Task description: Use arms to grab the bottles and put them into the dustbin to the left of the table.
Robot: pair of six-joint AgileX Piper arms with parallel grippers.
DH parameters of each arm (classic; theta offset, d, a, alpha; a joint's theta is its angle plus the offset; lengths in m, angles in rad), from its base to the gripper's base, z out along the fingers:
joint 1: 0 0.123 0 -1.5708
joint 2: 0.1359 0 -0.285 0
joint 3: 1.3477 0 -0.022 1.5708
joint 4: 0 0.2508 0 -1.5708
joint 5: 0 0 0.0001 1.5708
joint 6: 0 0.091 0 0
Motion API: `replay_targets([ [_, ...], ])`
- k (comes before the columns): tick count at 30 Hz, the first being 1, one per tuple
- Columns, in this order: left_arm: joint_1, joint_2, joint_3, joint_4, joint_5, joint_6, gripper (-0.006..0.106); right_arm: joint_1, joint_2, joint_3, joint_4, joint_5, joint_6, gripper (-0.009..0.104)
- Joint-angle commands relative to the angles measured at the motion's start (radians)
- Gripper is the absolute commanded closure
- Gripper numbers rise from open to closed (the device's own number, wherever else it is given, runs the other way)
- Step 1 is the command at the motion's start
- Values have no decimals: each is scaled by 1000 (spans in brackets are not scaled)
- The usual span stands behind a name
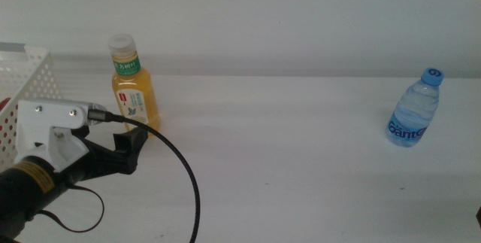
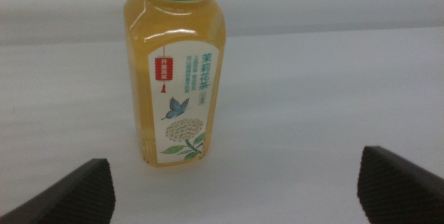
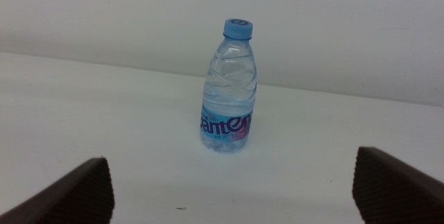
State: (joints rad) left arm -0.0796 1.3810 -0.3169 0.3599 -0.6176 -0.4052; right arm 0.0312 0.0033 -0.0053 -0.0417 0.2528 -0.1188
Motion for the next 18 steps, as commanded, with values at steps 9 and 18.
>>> replay_targets([
  [9,0,6,-1,-154,-53,172,7,-3,-40,42,-3,-12,-10,3],
  [18,-36,6,1,-307,-51,249,7,-3,-40,42,-3,-12,-10,3],
])
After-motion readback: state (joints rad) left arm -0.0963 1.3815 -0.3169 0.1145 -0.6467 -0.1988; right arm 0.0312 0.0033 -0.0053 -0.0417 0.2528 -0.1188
